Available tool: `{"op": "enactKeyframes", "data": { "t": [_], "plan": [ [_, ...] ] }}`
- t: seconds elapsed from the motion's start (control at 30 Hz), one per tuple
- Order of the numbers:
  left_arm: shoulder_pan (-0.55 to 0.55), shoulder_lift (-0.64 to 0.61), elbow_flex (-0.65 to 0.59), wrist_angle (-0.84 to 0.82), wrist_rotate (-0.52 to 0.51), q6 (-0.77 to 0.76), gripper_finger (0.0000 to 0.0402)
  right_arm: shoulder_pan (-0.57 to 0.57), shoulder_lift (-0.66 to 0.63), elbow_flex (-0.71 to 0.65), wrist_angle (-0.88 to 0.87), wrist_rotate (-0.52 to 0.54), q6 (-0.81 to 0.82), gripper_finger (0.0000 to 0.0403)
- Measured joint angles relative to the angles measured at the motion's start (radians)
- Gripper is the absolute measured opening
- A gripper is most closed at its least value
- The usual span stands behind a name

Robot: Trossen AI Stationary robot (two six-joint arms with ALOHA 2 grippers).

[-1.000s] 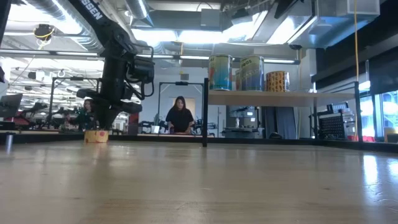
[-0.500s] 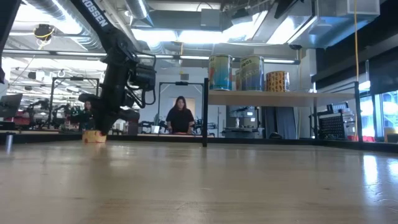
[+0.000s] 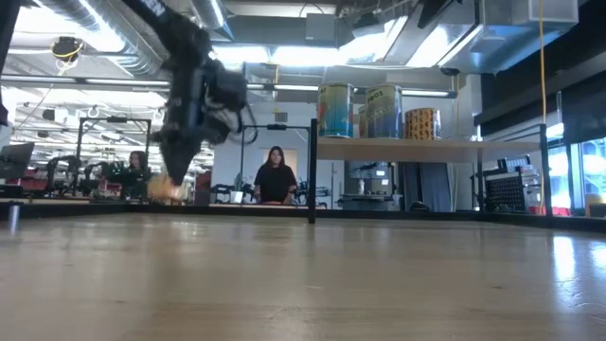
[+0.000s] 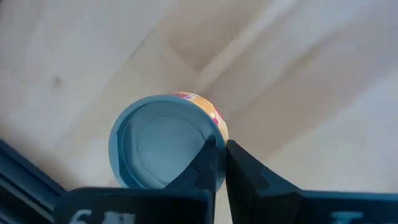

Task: Pick and place cans onto a shelf
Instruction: Put the canned pineapple ring on the shelf

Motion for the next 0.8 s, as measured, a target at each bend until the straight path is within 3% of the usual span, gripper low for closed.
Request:
{"op": "enactKeyframes", "data": {
  "t": [0.13, 0.3, 0.53, 0.8],
  "plan": [
    [-0.093, -0.009, 0.110, -0.107, 0.027, 0.209, 0.0007, 0.000, 0.000, 0.000, 0.000, 0.000, 0.000, 0.0000],
    [-0.240, -0.011, 0.247, -0.194, 0.011, 0.341, 0.0007, 0.000, 0.000, 0.000, -0.001, 0.000, 0.000, 0.0000],
    [-0.456, -0.012, 0.388, -0.201, -0.023, 0.345, 0.0007, 0.000, 0.000, 0.000, -0.007, -0.002, 0.000, 0.0000],
    [-0.669, -0.010, 0.428, -0.160, -0.095, 0.308, 0.0007, 0.000, 0.000, 0.000, -0.022, -0.046, 0.000, 0.0000]
  ]
}}
